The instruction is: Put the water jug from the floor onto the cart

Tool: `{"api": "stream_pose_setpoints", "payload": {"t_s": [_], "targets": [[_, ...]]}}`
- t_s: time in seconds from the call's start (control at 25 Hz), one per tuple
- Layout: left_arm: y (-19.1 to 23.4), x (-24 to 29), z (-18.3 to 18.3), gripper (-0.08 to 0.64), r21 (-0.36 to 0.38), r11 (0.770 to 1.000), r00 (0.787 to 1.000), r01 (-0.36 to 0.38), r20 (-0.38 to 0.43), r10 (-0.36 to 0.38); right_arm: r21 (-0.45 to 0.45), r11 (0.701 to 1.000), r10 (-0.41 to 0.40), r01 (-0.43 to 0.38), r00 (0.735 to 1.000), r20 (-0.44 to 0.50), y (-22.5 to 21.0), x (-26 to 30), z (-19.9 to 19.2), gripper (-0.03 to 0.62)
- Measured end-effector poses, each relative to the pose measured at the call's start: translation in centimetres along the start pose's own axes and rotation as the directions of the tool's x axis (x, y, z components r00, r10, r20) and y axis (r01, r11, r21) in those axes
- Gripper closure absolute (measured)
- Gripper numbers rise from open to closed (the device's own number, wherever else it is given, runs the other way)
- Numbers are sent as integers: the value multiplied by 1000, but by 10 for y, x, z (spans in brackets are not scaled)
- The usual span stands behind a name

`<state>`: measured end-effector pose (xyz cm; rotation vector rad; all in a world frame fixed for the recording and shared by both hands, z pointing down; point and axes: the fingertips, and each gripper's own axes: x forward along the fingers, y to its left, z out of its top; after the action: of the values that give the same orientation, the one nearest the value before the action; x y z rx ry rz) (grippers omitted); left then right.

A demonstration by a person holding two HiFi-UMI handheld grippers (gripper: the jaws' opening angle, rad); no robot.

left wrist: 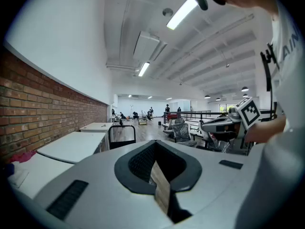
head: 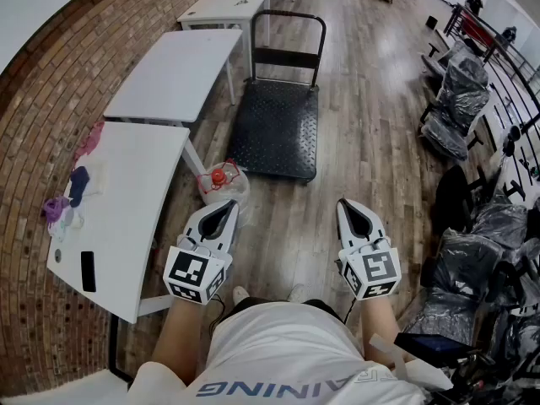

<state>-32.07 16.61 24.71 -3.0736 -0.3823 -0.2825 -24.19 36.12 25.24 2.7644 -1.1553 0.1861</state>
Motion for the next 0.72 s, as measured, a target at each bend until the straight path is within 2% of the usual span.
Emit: {"api": "stream_pose_setpoints", "payload": {"t_s": [0.2, 0.56, 0.72], "targets": [[-19, 14, 2, 558, -2, 1000, 1000, -24, -8, 24, -12, 1000, 22, -22, 1000, 6, -22, -6, -6, 588], [-56, 31, -5, 558, 34, 996, 996, -77, -36, 78, 24, 999, 47, -48, 999, 11, -71, -14, -29, 588], [-60, 33, -8, 558, 33, 996, 995, -83, -55, 85, 40, 997, 61, -61, 998, 7, -75, -13, -35, 588]]}}
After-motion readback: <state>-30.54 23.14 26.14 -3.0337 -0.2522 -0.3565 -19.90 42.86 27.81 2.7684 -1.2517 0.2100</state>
